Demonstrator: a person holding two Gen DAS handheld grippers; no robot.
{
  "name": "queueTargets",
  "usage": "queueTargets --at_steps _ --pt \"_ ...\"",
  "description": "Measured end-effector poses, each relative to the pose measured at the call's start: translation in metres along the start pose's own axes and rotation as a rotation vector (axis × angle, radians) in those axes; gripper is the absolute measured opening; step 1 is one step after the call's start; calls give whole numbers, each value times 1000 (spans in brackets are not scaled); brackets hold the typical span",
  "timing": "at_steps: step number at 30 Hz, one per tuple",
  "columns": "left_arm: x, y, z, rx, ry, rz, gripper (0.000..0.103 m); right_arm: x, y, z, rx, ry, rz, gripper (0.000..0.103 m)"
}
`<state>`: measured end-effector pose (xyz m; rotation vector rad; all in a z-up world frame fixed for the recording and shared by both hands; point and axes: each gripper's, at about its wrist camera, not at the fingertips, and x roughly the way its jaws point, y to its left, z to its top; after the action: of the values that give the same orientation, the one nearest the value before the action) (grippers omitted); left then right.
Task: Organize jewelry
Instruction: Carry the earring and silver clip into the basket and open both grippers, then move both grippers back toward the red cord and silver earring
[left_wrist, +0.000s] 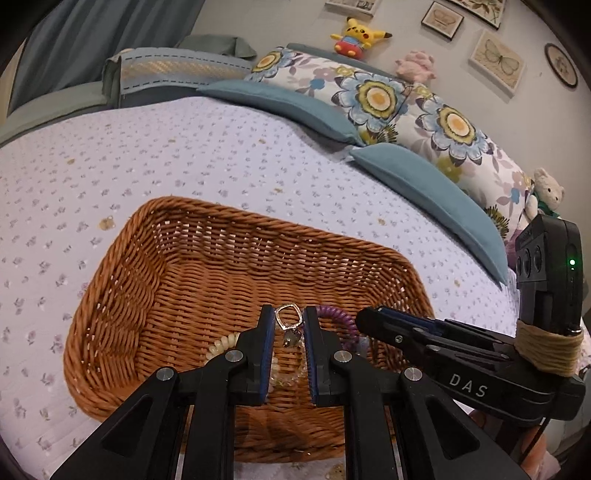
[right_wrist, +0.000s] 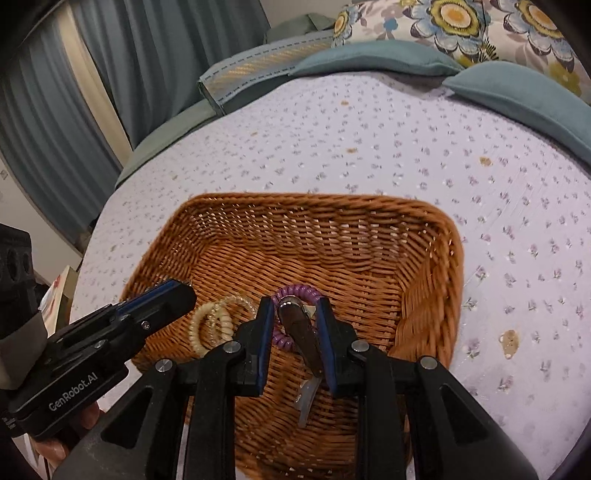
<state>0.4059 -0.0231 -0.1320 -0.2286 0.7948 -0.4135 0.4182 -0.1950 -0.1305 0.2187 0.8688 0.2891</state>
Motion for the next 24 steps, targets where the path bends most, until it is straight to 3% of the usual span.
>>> queueTargets --at_steps 6,8,12,24 --pt "6 1 -3 -1 23 1 16 7 2 -2 -7 23 -14 28" --pt "4 3 -3 -10 31 -37 18 4 0 -1 3 20 0 28" --pt "-13 2 -3 -2 -3 -22 45 -11 -2 -1 10 -3 17 28" --pt "-102 -14 -23 4 -77 -54 45 -102 12 -34 -4 -77 65 28"
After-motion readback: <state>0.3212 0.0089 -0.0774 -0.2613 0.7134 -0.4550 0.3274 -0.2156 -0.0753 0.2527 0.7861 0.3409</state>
